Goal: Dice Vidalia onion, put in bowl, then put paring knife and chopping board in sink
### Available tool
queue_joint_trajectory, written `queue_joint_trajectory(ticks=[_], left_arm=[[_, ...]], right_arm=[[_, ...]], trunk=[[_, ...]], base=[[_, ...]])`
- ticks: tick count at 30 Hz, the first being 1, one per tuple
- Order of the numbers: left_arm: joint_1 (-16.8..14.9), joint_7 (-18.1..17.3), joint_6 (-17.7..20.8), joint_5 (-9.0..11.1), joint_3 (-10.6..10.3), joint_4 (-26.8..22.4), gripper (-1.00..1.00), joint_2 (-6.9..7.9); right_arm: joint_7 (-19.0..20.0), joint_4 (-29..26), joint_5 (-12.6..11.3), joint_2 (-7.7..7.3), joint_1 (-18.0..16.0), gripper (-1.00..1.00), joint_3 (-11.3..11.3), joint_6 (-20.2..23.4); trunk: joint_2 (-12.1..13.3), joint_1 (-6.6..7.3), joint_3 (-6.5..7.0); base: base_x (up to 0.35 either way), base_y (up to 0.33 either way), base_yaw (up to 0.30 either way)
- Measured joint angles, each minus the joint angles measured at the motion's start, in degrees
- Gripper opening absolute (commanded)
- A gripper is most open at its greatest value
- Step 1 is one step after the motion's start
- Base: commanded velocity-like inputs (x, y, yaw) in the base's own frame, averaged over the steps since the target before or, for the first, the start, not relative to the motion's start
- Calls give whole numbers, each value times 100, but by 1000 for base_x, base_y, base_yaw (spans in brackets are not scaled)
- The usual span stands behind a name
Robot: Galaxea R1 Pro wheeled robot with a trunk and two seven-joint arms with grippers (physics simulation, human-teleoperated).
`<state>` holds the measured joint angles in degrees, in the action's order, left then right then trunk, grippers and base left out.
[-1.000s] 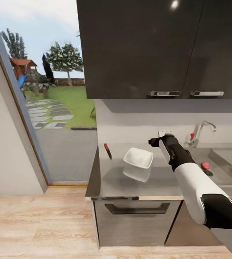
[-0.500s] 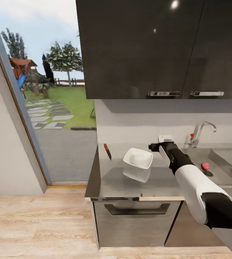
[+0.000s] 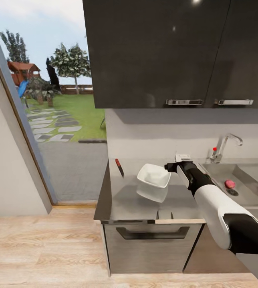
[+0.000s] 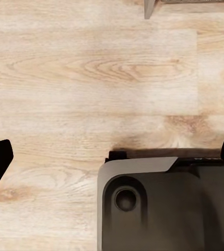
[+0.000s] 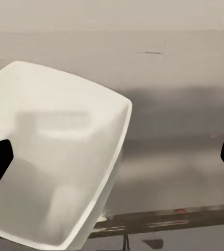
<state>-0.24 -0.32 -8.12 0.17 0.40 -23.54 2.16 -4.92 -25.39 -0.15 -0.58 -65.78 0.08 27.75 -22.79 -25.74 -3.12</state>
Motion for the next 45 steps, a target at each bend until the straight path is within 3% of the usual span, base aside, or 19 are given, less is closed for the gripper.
queue_joint_trajectory(ticks=[11, 45], left_arm=[[0, -1, 0, 3, -8, 0, 100, -4], [0, -24, 1, 7, -7, -1, 100, -5]], right_arm=[[4, 212, -8, -110, -1, 100, -1, -209], [222, 612, -9, -118, -1, 100, 0, -530]], trunk=[[0, 0, -101], [-1, -2, -413]], base=[[125, -105, 0], [56, 15, 0]])
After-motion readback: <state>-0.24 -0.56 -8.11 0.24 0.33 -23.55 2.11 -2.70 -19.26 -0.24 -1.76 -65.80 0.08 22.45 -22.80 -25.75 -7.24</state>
